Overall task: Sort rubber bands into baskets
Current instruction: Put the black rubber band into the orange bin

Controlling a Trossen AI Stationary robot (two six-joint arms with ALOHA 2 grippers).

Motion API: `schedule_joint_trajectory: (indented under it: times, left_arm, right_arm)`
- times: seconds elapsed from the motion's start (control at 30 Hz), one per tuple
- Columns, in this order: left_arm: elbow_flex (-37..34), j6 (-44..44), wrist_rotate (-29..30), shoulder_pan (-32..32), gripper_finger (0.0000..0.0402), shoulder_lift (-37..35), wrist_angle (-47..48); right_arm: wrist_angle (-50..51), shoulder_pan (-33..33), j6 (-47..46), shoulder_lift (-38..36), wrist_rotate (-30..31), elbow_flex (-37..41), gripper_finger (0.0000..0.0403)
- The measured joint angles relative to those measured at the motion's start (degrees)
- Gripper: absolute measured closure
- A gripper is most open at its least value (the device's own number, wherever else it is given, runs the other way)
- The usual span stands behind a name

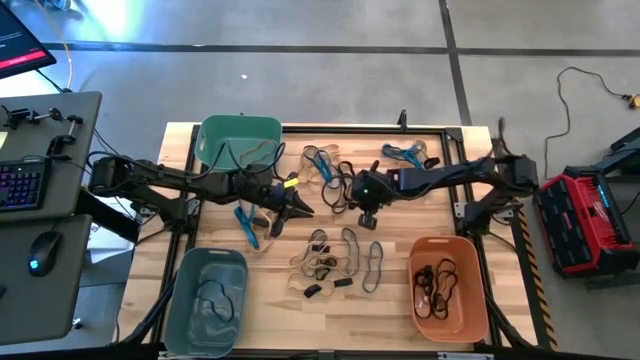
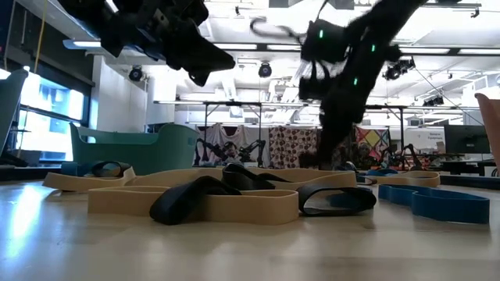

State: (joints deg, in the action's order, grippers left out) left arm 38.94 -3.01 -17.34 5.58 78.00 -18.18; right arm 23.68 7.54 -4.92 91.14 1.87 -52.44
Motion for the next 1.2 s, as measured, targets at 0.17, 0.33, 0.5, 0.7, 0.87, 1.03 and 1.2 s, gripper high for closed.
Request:
schedule_joint_trajectory:
  times: [0.17,0.33,0.5,0.7,0.87,1.03,1.2]
  left_arm:
    - [0.0,0.8,0.0,-0.5,0.0362,0.4,-2.2]
    - [0.0,1.3,0.1,-0.4,0.0362,2.1,-7.7]
    - [0.0,1.8,0.1,-0.4,0.0362,2.8,-8.6]
    - [0.0,1.4,0.0,-0.5,0.0362,2.8,-9.2]
    - [0.0,0.9,0.0,-0.6,0.0362,2.8,-8.2]
    - [0.0,-0.2,0.0,-0.7,0.0362,2.8,-8.5]
    - [0.0,-0.2,0.0,-0.7,0.0362,2.8,-8.2]
  right_arm:
    - [8.1,-5.4,-4.8,-4.9,1.5,-4.6,0.0397]
    - [16.9,-12.8,-11.7,-8.5,4.7,-8.6,0.0400]
    - [29.0,-20.7,-22.4,-9.3,5.6,-14.0,0.0401]
    - [41.5,-30.5,-40.5,-9.3,5.1,-19.3,0.0402]
    - [46.8,-38.2,-58.4,-9.3,1.7,-18.3,0.0402]
    - [47.3,-44.2,-70.2,-9.3,-2.5,-13.0,0.0402]
    - [44.9,-47.6,-77.1,-9.2,-7.1,-5.6,0.0403]
